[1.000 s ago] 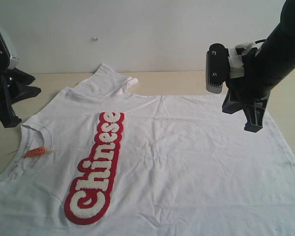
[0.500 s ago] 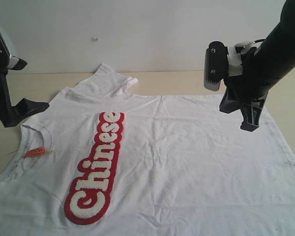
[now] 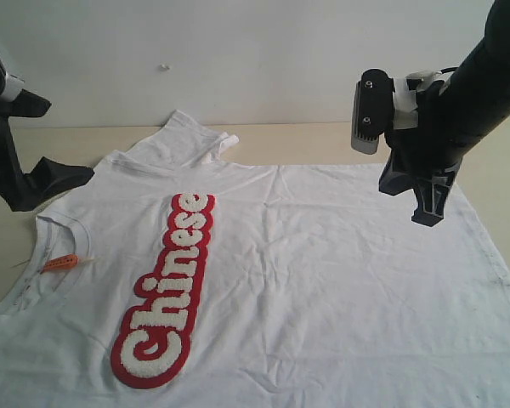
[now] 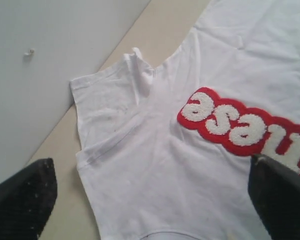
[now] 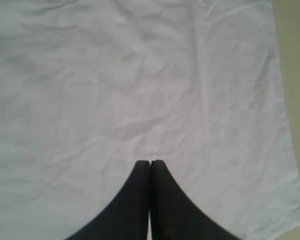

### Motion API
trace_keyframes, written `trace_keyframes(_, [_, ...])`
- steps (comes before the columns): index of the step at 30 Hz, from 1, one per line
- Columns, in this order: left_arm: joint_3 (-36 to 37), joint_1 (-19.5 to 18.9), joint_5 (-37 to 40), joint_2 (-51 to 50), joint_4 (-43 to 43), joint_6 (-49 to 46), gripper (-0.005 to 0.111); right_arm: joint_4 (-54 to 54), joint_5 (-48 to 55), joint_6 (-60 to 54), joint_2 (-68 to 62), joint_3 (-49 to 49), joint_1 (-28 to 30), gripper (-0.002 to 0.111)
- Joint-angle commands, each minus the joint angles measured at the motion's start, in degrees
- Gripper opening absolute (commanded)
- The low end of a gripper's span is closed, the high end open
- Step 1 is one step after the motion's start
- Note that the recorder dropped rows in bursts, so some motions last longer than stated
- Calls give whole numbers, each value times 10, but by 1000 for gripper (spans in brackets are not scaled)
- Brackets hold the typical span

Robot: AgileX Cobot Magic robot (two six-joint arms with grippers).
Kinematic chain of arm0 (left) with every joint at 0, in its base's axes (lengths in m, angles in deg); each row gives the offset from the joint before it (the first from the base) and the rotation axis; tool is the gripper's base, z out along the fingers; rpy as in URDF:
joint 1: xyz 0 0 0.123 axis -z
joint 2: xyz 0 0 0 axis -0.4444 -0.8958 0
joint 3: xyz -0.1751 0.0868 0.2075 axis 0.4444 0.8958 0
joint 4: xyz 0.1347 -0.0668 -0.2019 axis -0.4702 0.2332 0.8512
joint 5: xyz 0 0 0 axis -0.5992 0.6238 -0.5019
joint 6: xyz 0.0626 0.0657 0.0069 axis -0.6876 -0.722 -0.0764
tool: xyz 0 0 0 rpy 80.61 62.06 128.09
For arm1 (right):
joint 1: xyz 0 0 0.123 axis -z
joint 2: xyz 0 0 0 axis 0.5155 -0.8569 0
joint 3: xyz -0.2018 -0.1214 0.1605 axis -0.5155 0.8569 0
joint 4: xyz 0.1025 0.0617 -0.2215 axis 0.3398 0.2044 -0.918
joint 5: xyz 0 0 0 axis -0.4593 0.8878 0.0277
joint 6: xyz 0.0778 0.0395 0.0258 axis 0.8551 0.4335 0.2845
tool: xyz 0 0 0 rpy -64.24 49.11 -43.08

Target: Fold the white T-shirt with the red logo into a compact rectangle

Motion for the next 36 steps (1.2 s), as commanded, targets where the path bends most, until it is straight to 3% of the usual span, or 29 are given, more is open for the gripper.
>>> trace_keyframes(1, [2, 4, -43, 7, 6, -6, 105, 4, -4, 1, 2, -3, -1, 0])
trace_keyframes(3, [13, 4, -42, 7, 83, -47, 105, 4, -4, 1, 2, -3, -1, 0])
trace_keyframes(5, [55, 10, -39, 15, 328, -239, 105, 4, -4, 1, 2, -3, -1, 0])
trace_keyframes(7, [73, 17, -12, 24, 404, -331, 105, 4, -4, 1, 2, -3, -1, 0])
trace_keyframes(14, [98, 35, 142, 34, 410, -487, 101, 4, -4, 1, 2, -3, -1, 0])
trace_keyframes(16, [108, 49, 168, 34, 454, -546, 93, 4, -4, 1, 2, -3, -1, 0])
trace_keyframes(19, [125, 93, 219, 43, 671, -833, 72, 4, -4, 1, 2, -3, -1, 0])
trace_keyframes(22, [127, 109, 252, 59, 768, -926, 52, 4, -4, 1, 2, -3, -1, 0])
trace_keyframes(29, [122, 110, 399, 72, 750, -988, 0, 4, -4, 1, 2, -3, -1, 0])
trace_keyframes(32, [120, 110, 421, 62, 759, -1030, 0, 4, -4, 1, 2, -3, -1, 0])
trace_keyframes(36, [120, 110, 380, 58, 784, -1033, 0, 4, -4, 1, 2, -3, -1, 0])
